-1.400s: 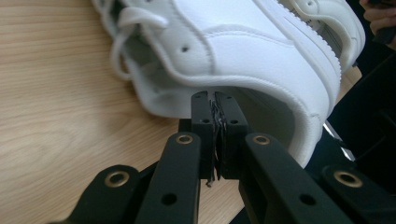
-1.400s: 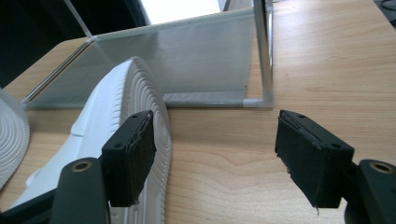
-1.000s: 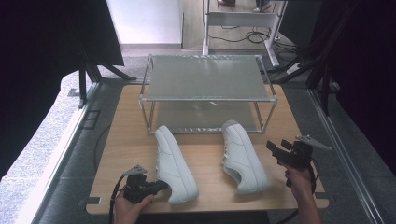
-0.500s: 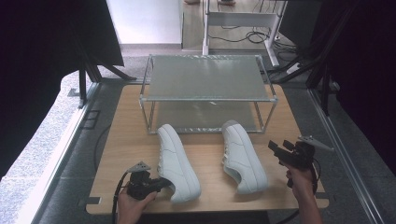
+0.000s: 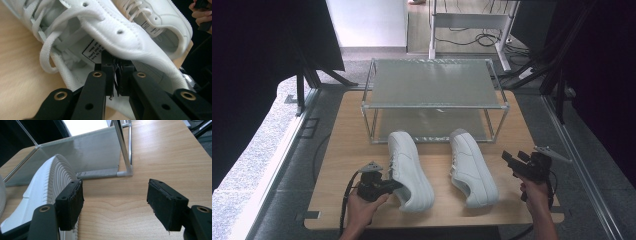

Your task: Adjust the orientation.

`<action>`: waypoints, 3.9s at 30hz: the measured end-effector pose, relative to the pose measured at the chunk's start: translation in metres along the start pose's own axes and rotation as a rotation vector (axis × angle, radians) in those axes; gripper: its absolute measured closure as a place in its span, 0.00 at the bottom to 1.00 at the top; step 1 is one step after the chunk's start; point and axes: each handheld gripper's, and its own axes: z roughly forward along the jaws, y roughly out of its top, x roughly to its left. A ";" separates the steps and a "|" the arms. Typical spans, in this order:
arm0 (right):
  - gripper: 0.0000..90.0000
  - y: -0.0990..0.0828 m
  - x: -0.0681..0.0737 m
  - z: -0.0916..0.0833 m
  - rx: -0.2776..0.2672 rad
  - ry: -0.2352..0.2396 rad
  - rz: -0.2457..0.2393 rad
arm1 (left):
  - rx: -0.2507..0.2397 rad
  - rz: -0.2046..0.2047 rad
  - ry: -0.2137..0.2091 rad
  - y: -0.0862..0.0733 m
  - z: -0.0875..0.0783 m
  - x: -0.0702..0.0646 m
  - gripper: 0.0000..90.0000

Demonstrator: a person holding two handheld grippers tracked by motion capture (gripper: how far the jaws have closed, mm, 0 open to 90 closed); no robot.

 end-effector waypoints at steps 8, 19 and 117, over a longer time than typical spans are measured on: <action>0.33 -0.002 -0.004 0.001 0.005 -0.014 0.010 | 0.031 0.067 -0.050 0.036 0.036 -0.027 0.97; 0.33 -0.004 -0.014 -0.004 -0.002 -0.031 0.039 | 0.082 0.121 -0.052 0.046 0.066 -0.052 0.96; 1.00 -0.063 0.126 -0.025 0.295 0.317 -0.545 | -0.108 0.007 0.006 0.050 -0.033 0.023 0.41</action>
